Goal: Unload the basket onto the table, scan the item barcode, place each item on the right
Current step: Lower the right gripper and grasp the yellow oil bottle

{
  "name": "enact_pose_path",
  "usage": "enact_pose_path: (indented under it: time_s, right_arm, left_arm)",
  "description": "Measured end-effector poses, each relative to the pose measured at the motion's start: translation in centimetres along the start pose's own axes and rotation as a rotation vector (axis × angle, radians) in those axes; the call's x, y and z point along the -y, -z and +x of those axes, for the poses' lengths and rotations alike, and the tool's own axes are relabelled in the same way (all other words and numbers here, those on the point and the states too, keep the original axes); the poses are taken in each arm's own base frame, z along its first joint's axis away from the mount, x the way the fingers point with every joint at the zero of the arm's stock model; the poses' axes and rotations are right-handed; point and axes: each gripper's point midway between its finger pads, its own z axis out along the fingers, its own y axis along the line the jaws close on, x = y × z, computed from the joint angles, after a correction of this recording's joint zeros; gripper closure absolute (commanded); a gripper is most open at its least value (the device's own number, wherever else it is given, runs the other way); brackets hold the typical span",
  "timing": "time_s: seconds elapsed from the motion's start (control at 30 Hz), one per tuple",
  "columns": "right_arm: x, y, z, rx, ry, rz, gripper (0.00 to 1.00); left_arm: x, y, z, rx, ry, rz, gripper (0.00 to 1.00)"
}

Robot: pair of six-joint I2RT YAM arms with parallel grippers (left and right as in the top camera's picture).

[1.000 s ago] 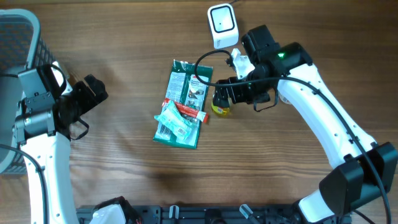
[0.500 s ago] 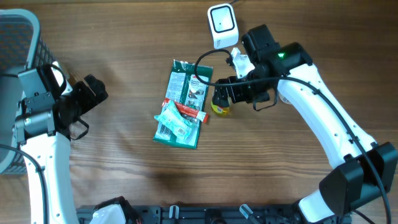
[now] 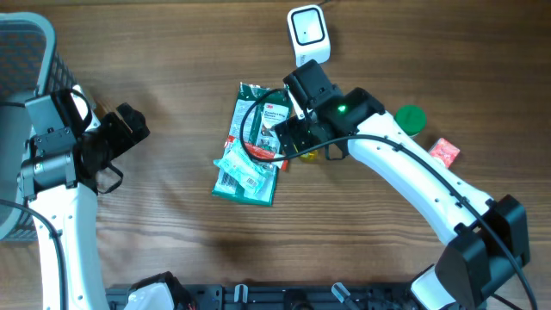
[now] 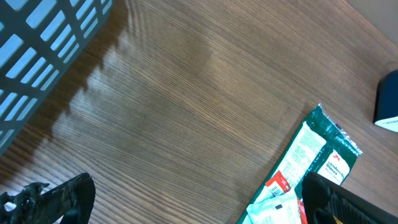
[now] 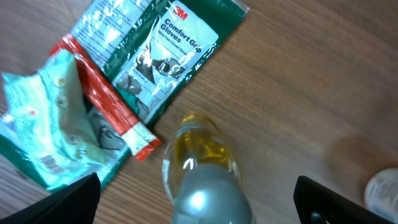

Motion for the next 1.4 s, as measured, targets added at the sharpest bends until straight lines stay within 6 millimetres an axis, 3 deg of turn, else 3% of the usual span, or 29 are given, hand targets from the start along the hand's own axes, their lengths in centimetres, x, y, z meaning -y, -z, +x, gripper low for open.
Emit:
enact_pose_path:
  time_s: [0.17,0.3,0.4,0.53,0.63,0.73,0.77,0.9,1.07,1.1,1.23,1.3,1.4]
  right_arm:
    - [-0.6,-1.8,0.7,0.009,0.162,-0.033,0.06]
    - [-0.8,-3.8,1.7,0.007,0.209,-0.042,0.34]
    - [-0.7,-4.3,2.4,-0.015,0.196,-0.042,0.42]
    - [1.9,-3.3,3.7,-0.067,0.063,-0.002,0.50]
    - [3.4,-2.3,4.1,-0.075,-0.005,0.010,0.39]
    - [2.7,-2.2,3.6,-0.056,0.007,-0.036,0.23]
    - [2.5,-2.3,3.2,-0.038,0.031,-0.048,0.14]
    - [2.2,-2.2,1.5,0.037,0.136,-0.064,0.04]
    - [1.5,-2.2,1.1,0.063,0.268,-0.095,0.29]
    - [1.3,-2.3,1.1,0.068,0.282,-0.109,0.55]
    - [0.8,-2.3,1.1,0.074,0.309,-0.136,0.57]
    - [0.8,-2.3,1.2,0.069,0.309,-0.136,0.68]
    - [1.6,-1.8,2.2,0.010,0.254,-0.093,0.66]
  left_arm:
    - [0.0,0.0,0.0,0.001,0.000,0.000,0.00]
    - [0.0,0.0,0.0,0.000,0.000,0.000,0.00]
    - [0.0,0.0,0.0,0.000,0.000,0.000,0.00]
    - [0.0,0.0,0.0,0.000,0.000,0.000,0.00]
    - [0.0,0.0,0.0,0.000,0.000,0.000,0.00]
    - [0.0,0.0,0.0,0.000,0.000,0.000,0.00]
    - [0.0,0.0,0.0,0.001,0.000,0.000,0.00]
    - [0.0,0.0,0.0,0.000,0.000,0.000,0.00]
    - [0.0,0.0,0.0,0.000,0.000,0.000,0.00]
    - [0.0,0.0,0.0,0.000,0.000,0.000,0.00]
    - [0.0,0.0,0.0,0.000,0.000,0.000,0.00]
    - [0.0,0.0,0.0,0.000,0.000,0.000,0.00]
    - [0.0,0.0,0.0,0.000,0.000,0.000,0.00]
